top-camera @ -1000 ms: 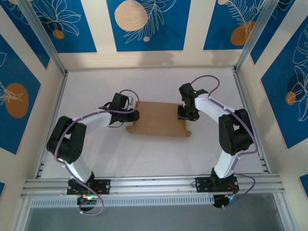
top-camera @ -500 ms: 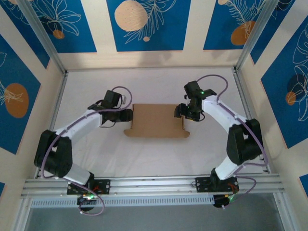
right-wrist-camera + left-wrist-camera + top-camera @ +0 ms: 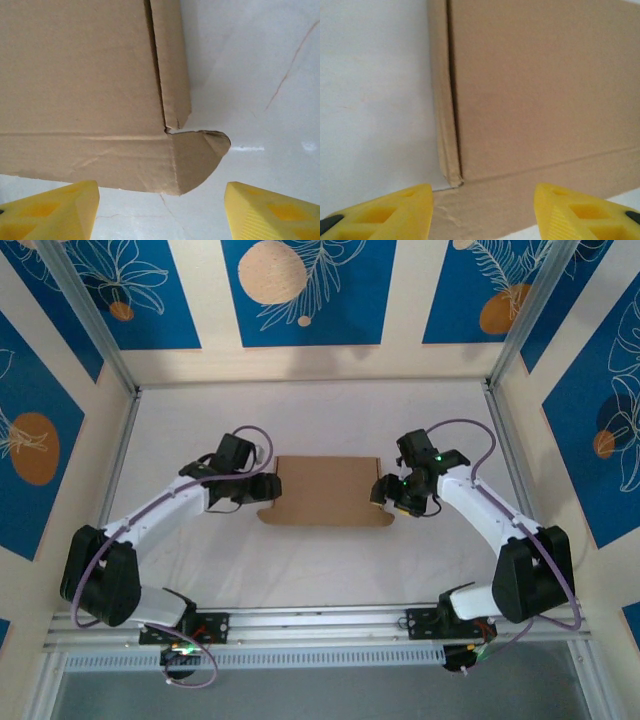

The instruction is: Fold the paper box

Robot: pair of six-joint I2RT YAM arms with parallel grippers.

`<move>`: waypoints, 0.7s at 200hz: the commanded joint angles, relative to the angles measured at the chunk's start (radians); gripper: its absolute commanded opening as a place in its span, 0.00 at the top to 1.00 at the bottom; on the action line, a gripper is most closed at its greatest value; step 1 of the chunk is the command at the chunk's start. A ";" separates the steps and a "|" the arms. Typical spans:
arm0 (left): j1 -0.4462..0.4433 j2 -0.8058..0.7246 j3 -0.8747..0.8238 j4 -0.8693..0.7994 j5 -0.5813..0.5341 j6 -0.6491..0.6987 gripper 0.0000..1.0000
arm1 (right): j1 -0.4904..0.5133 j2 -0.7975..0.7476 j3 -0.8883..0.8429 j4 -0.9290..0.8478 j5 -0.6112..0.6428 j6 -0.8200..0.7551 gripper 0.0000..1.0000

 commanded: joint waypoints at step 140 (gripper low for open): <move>-0.042 0.070 -0.106 0.068 0.048 -0.114 0.41 | 0.003 0.021 -0.071 0.017 -0.086 0.035 0.29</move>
